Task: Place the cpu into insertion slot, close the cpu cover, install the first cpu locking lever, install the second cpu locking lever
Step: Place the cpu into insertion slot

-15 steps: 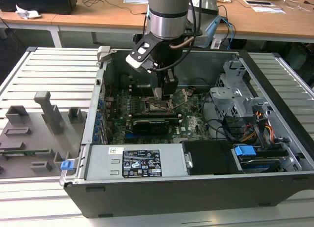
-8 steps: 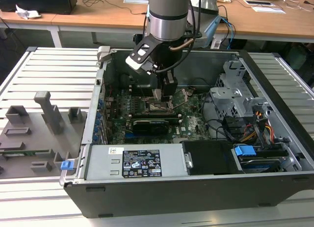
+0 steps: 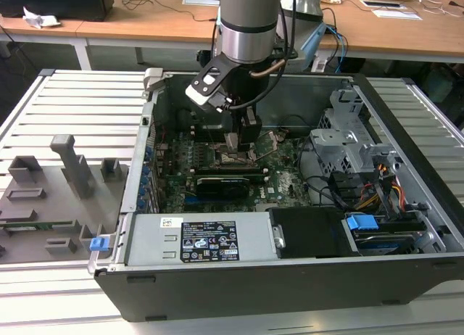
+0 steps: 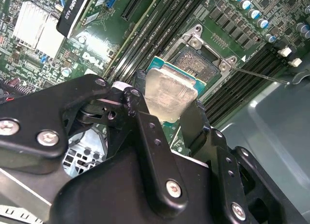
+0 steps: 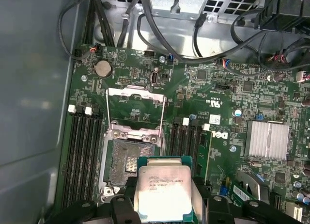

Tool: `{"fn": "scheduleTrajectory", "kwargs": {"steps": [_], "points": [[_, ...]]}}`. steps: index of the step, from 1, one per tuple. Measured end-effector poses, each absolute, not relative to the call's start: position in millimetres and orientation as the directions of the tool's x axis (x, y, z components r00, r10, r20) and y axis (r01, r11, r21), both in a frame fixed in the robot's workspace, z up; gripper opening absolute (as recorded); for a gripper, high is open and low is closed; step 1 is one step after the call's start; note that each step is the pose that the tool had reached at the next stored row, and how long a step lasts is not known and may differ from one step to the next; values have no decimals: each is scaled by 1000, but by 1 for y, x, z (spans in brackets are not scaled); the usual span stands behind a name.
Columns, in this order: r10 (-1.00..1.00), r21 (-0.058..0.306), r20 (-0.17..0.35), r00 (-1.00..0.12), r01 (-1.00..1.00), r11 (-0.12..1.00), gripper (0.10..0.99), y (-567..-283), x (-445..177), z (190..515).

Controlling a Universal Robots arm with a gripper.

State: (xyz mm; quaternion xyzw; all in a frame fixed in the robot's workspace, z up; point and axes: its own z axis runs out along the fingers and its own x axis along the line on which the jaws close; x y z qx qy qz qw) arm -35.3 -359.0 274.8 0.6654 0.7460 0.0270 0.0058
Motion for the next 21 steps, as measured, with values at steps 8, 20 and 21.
{"fn": "scheduleTrajectory", "kwargs": {"steps": [8, 20, 21], "points": [[995, 48, 26, -98, 994, 97, 525, -359, -36, 269], [995, 51, 33, -89, 995, 87, 525, -347, -36, 253], [995, 52, 33, -89, 995, 87, 525, -346, -36, 252]]}}
